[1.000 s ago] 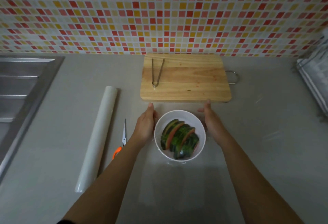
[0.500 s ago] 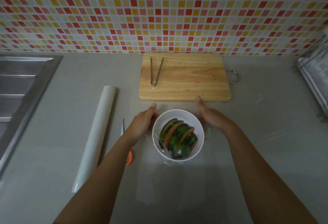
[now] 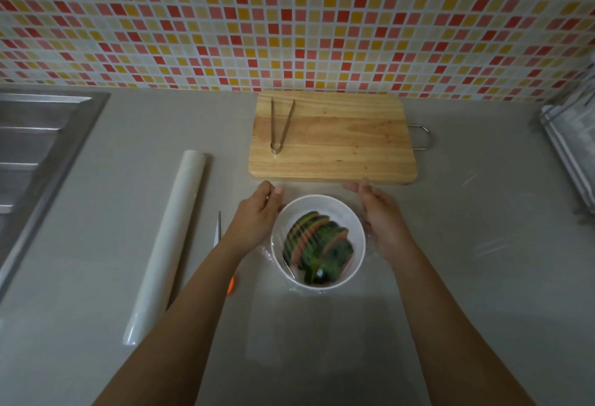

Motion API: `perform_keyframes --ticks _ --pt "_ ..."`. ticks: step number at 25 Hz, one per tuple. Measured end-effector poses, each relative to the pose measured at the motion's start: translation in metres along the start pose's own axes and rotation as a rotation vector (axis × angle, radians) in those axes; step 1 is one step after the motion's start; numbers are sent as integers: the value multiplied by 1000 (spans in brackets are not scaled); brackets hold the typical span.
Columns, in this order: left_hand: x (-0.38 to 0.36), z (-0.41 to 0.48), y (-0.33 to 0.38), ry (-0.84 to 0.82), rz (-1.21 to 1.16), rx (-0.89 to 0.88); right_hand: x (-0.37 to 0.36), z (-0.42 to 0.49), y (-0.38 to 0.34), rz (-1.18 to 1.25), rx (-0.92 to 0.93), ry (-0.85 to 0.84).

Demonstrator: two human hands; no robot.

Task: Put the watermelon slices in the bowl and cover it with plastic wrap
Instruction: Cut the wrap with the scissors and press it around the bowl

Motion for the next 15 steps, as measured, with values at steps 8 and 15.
perform_keyframes --ticks 8,15 --pt "5 -3 2 -26 52 39 -6 4 4 -34 1 135" --pt "6 -2 6 -34 89 -2 0 2 -2 73 -180 18"
Point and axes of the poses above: each hand's wrist, its own z-axis towards the middle knuckle, its own x-axis out of the back of the hand, y = z × x, the point moved 5 cm from there along z, towards the middle knuckle, and after that the axes turned 4 degrees about -z, right-handed, at the moved point
